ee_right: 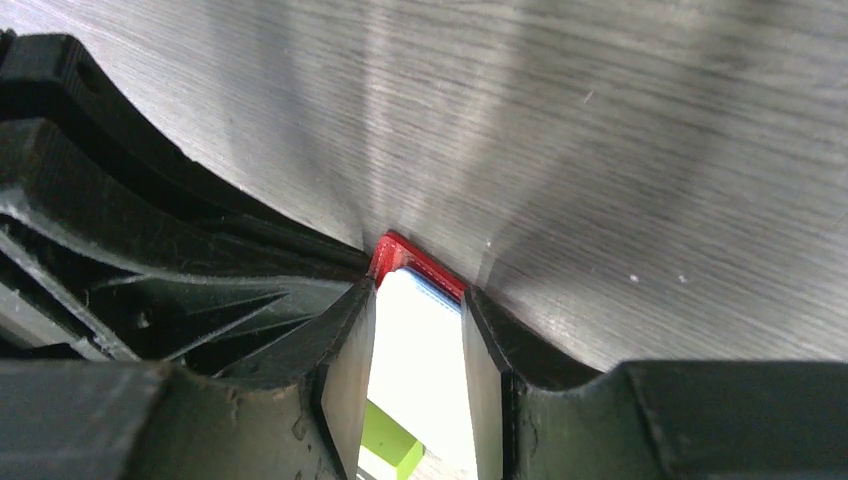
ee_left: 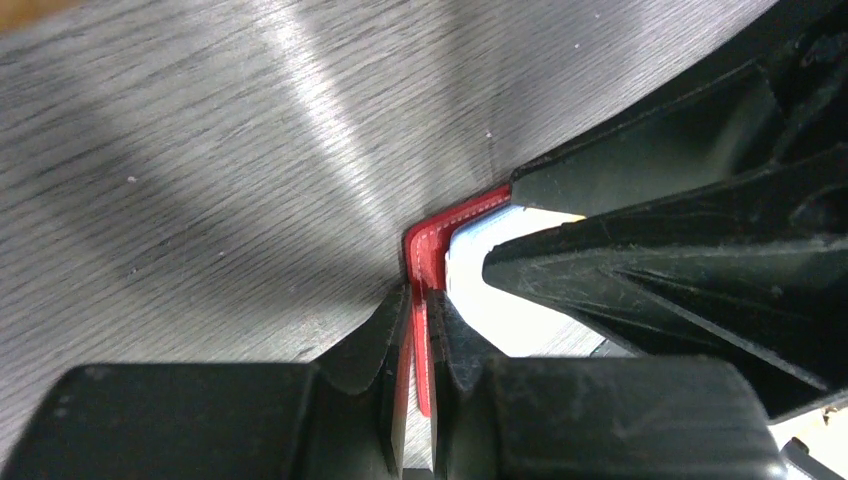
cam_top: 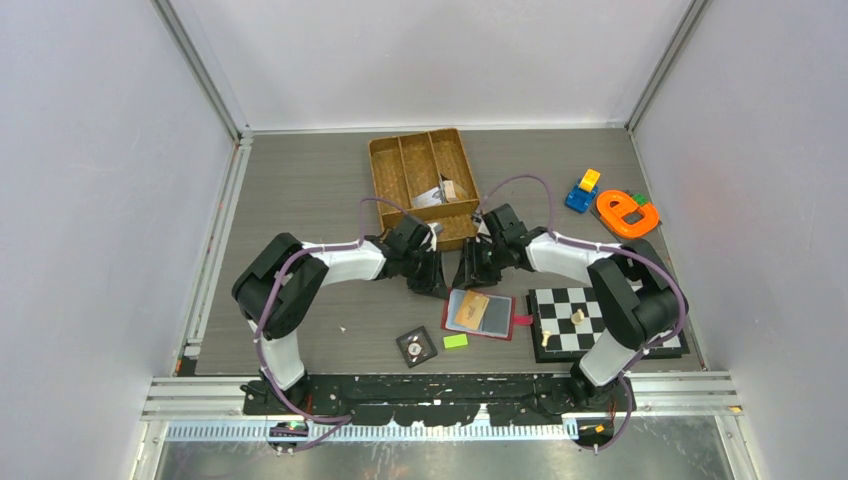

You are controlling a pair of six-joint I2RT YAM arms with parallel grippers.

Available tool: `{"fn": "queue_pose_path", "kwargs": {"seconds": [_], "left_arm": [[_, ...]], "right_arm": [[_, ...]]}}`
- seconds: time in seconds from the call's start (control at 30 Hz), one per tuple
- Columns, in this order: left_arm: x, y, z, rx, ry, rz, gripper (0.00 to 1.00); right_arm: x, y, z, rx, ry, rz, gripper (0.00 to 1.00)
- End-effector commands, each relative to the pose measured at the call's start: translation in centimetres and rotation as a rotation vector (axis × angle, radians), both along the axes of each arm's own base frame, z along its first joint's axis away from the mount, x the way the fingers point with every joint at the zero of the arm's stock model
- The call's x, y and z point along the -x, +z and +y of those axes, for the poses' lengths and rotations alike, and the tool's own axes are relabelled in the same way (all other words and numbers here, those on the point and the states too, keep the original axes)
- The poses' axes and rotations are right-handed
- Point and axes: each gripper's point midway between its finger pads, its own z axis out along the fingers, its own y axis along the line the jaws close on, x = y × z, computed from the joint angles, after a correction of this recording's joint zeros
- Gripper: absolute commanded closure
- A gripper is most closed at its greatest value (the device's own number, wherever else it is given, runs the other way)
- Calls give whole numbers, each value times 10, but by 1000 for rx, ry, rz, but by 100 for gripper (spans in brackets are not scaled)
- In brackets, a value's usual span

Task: Put the credit cards into the card holder
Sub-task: Insert the credit card into the card holder.

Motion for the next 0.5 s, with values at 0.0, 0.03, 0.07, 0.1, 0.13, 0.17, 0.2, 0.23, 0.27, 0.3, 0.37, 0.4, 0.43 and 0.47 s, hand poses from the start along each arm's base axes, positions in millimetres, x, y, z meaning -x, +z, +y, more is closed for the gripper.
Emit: {"fn": "queue_pose_path", "kwargs": {"seconds": [0.0, 0.03, 0.07, 0.1, 0.13, 0.17, 0.2, 0.23, 0.27, 0.3, 0.37, 0.4, 0.43, 0.47], "left_arm": [[-3, -2, -1, -8, 4, -28, 87], [-3, -2, -1, -8, 5, -30, 87], [-3, -1, -1, -7, 5, -31, 87], [-3, 1, -1, -4, 6, -33, 87], [-3, 1, -1, -4, 6, -34, 87], [-3, 2, -2, -2, 5, -37, 87], [-3, 2, -2, -2, 5, -37, 87], [-4, 2, -2, -1, 5, -37, 87], [-3, 2, -2, -1, 2, -37, 87], [-3, 2, -2, -1, 2, -37, 87], [-2, 1, -2, -2, 1, -35, 87], [-2, 1, -2, -2, 1, -36, 87], [-2, 1, -2, -2, 1, -36, 87], [-2, 1, -2, -3, 0, -35, 87]], "right_arm": [[0, 22, 3, -36, -33, -40, 58], [-2, 27, -1, -24, -56, -61, 57], [-3, 30, -3, -16, -68, -74, 56], [-4, 34, -5, -7, -77, -92, 55], [-5, 38, -6, -1, -80, -108, 53], [-5, 41, -7, 2, -82, -120, 51], [-6, 43, -8, 6, -84, -125, 50], [-6, 43, -9, 11, -83, -128, 49], [-5, 42, -9, 17, -79, -124, 49], [-5, 40, -9, 20, -75, -119, 49], [-4, 35, -8, 25, -68, -103, 49], [-3, 33, -8, 24, -64, -98, 49], [-2, 30, -7, 25, -60, -89, 49], [-1, 28, -6, 27, -56, -83, 49]]}}
